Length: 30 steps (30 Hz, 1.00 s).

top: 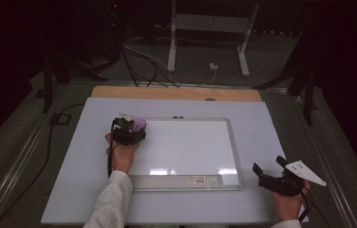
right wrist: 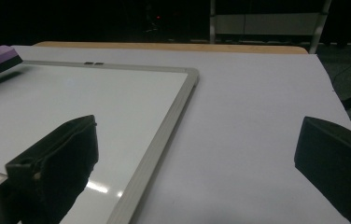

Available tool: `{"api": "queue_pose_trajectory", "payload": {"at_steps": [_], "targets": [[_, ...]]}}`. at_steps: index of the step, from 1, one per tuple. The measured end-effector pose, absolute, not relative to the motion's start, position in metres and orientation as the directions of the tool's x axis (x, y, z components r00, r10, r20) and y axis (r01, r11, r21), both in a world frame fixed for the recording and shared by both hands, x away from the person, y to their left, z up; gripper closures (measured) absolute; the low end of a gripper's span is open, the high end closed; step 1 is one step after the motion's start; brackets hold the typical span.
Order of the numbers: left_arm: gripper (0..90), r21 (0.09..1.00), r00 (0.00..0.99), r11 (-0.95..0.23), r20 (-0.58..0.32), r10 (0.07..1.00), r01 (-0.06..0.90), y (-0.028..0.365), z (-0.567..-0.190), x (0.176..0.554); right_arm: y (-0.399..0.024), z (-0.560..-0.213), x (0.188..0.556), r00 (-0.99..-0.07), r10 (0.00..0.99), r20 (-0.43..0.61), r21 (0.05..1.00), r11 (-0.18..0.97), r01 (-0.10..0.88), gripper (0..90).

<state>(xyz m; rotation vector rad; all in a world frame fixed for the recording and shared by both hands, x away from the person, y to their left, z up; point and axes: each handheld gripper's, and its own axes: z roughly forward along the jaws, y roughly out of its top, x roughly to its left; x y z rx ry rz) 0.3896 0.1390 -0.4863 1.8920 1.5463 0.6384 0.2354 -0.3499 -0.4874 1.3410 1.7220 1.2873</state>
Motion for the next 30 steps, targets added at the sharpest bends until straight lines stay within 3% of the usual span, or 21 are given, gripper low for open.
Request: {"api": "queue_pose_trajectory", "payload": {"at_steps": [24, 30], "targets": [[42.1, 0.694, 0.106, -0.074, -0.003, 0.994, 0.716, 0.141, -0.498, 0.401, -0.350, -0.487, 0.235, -0.311, 0.945, 0.103, 0.931, 0.018, 0.365, 0.0], [41.6, 0.690, 0.120, -0.097, 0.015, 0.993, 0.718, 0.139, -0.501, 0.403, -0.350, -0.487, 0.235, -0.311, 0.944, 0.107, 0.931, 0.015, 0.366, 0.0]]}}
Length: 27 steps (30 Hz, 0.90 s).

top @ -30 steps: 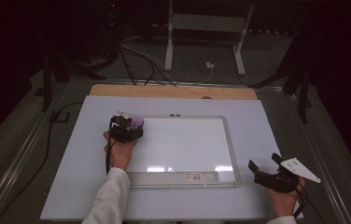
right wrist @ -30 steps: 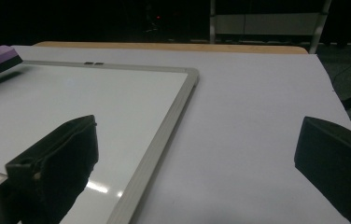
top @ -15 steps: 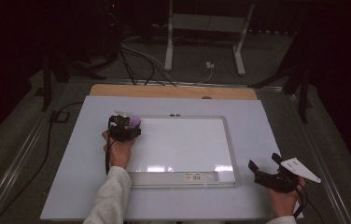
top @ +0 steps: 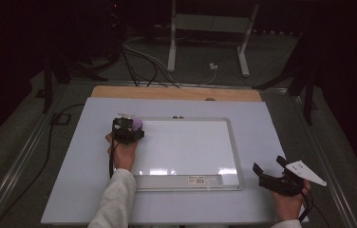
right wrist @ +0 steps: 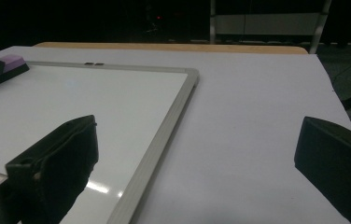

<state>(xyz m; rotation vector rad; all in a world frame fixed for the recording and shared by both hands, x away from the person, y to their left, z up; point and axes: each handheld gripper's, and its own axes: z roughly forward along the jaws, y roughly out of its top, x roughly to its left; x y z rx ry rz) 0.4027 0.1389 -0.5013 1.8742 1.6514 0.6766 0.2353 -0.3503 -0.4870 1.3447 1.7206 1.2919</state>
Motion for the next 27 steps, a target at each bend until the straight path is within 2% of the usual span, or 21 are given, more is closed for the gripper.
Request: {"api": "queue_pose_trajectory", "payload": {"at_steps": [5, 9, 14, 20, 27], "targets": [[26.7, 0.720, 0.139, -0.157, 0.086, 0.987, 0.676, 0.133, -0.495, 0.397, -0.350, -0.487, 0.235, -0.311, 0.945, 0.106, 0.931, 0.016, 0.366, 0.0], [26.7, 0.731, 0.216, -0.268, 0.167, 0.962, 0.628, 0.124, -0.488, 0.389, -0.350, -0.487, 0.235, -0.311, 0.945, 0.104, 0.931, 0.018, 0.366, 0.0], [30.7, 0.685, 0.267, -0.360, 0.243, 0.933, 0.634, 0.118, -0.494, 0.384, -0.350, -0.487, 0.235, -0.310, 0.945, 0.105, 0.931, 0.016, 0.365, 0.0], [31.6, 0.662, 0.274, -0.361, 0.236, 0.932, 0.657, 0.120, -0.500, 0.385, -0.350, -0.487, 0.235, -0.310, 0.945, 0.104, 0.931, 0.018, 0.366, 0.0], [28.1, 0.667, 0.231, -0.308, 0.204, 0.951, 0.678, 0.132, -0.500, 0.389, -0.350, -0.487, 0.235, -0.311, 0.945, 0.105, 0.931, 0.017, 0.365, 0.0]]}}
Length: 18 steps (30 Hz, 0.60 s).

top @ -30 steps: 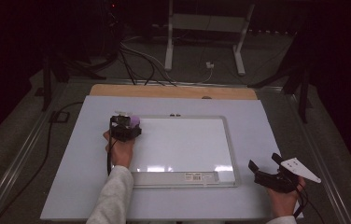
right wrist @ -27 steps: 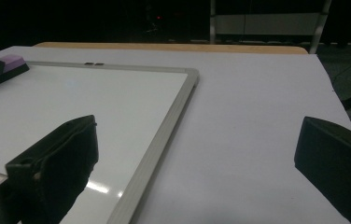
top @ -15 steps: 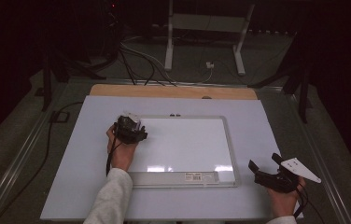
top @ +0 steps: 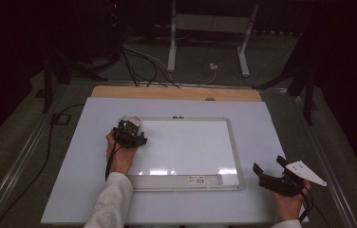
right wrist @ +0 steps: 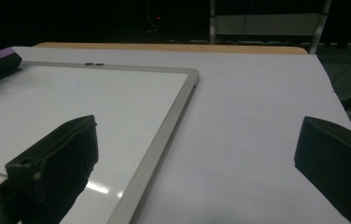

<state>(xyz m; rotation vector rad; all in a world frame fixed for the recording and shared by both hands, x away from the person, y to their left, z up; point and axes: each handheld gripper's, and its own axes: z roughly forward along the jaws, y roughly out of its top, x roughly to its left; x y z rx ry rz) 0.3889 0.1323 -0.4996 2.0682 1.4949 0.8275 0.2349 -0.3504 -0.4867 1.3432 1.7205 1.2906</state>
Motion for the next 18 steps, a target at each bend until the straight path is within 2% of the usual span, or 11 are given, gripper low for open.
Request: {"api": "queue_pose_trajectory", "payload": {"at_steps": [6, 11, 18], "targets": [[43.2, 0.662, 0.214, -0.311, 0.225, 0.950, 0.683, 0.137, -0.497, 0.389, -0.349, -0.487, 0.235, -0.313, 0.944, 0.102, 0.931, 0.020, 0.364, 0.0], [46.9, 0.667, 0.206, -0.292, 0.207, 0.956, 0.686, 0.142, -0.495, 0.390, -0.350, -0.487, 0.235, -0.311, 0.945, 0.103, 0.931, 0.019, 0.365, 0.0], [61.9, 0.707, 0.167, -0.240, 0.172, 0.971, 0.665, 0.150, -0.488, 0.388, -0.350, -0.487, 0.235, -0.313, 0.944, 0.101, 0.931, 0.021, 0.365, 0.0]]}}
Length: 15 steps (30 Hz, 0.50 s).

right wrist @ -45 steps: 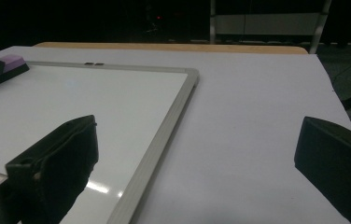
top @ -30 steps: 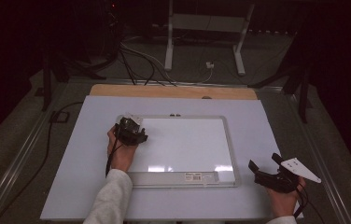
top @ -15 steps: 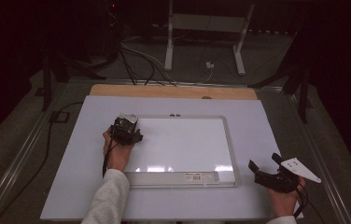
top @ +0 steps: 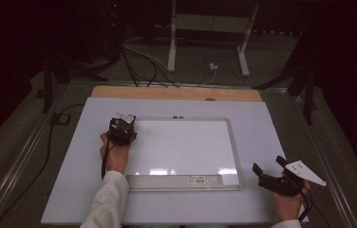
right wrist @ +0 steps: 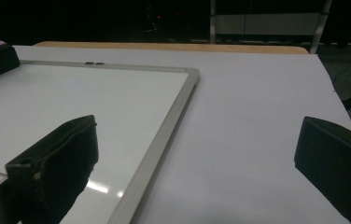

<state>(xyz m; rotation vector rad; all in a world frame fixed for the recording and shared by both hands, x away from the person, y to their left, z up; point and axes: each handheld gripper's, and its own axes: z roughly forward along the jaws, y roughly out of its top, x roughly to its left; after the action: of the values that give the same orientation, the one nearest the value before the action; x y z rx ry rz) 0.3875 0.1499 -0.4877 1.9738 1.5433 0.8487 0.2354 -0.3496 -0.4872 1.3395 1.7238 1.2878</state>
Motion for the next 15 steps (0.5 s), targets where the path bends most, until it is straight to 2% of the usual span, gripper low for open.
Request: {"api": "queue_pose_trajectory", "payload": {"at_steps": [15], "targets": [[64.0, 0.725, 0.074, -0.080, 0.041, 0.996, 0.684, 0.163, -0.486, 0.389, -0.350, -0.487, 0.236, -0.311, 0.945, 0.104, 0.931, 0.018, 0.365, 0.0]]}}
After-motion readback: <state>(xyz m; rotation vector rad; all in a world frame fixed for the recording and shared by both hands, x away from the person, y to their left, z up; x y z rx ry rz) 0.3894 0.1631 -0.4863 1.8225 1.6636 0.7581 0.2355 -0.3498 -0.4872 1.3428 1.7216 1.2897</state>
